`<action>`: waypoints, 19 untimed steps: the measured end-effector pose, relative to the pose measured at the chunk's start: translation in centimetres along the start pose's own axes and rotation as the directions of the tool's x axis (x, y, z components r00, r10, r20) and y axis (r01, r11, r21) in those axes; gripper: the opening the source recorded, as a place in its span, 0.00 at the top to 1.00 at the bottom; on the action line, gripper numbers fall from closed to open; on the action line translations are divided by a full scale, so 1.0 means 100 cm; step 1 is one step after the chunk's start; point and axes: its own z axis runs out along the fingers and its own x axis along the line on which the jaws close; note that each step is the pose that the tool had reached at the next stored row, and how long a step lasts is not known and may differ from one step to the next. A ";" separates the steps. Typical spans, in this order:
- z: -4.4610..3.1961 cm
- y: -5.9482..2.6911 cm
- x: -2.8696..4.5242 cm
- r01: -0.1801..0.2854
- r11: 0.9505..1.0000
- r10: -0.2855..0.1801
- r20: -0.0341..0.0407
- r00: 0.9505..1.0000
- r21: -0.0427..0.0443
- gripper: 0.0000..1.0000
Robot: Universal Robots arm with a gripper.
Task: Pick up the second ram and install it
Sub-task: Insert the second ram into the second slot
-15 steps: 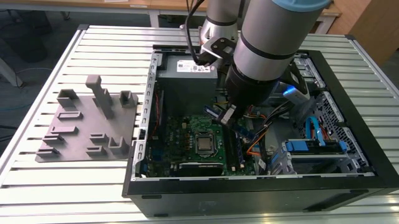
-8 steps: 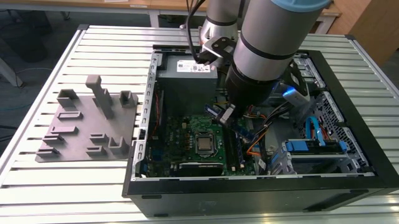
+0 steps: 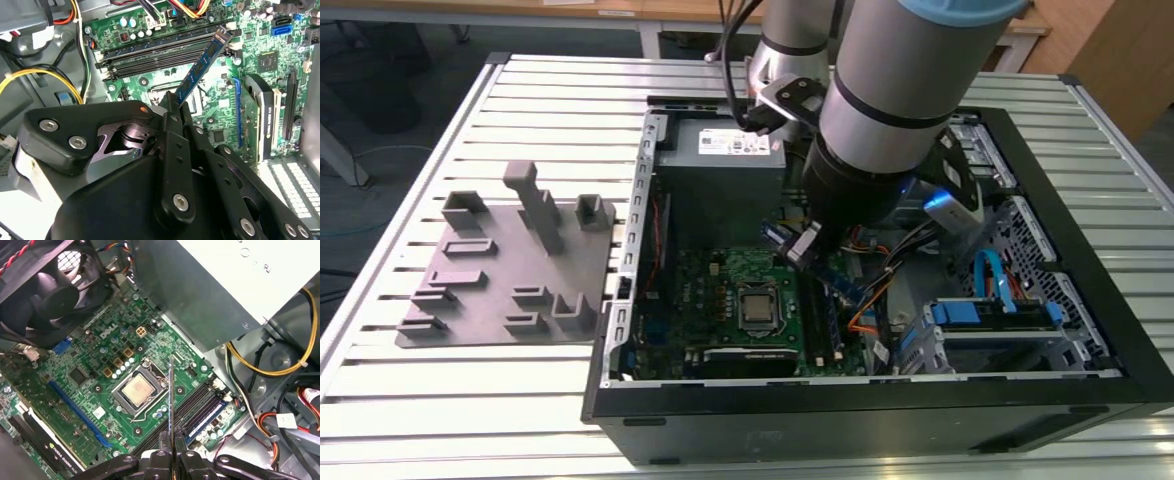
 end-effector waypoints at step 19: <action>0.0001 0.0000 0.0000 -0.146 0.989 0.146 0.013 0.989 0.004 0.89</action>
